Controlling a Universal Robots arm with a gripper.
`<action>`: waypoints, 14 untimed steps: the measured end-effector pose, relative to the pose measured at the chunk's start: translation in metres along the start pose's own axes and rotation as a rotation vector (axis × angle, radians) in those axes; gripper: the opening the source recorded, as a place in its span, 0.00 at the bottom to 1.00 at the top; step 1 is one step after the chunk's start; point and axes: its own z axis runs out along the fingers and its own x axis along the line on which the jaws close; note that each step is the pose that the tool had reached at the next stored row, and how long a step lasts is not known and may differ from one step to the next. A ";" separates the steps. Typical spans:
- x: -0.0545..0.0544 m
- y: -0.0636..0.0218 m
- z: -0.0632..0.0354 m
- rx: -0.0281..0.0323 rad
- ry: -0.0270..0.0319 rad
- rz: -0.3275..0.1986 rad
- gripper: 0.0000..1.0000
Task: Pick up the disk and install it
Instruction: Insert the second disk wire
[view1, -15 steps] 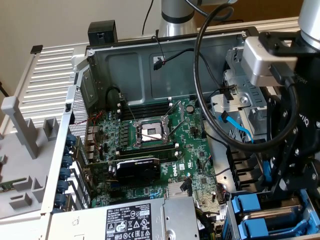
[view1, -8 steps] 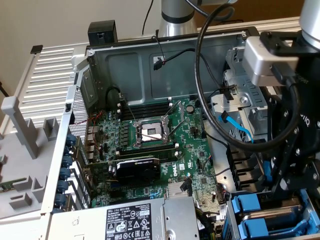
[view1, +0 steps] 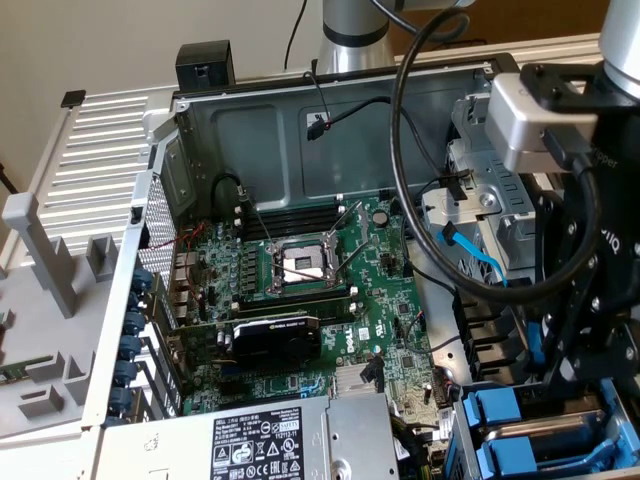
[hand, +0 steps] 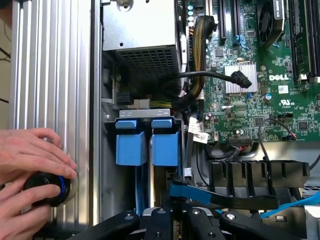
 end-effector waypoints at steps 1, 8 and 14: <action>0.000 0.0000 0.0002 0.0000 -0.0001 0.000 0.17; 0.001 0.0000 0.0003 -0.0008 -0.0001 0.001 0.17; 0.001 -0.0001 0.0003 -0.0009 -0.0001 0.001 0.17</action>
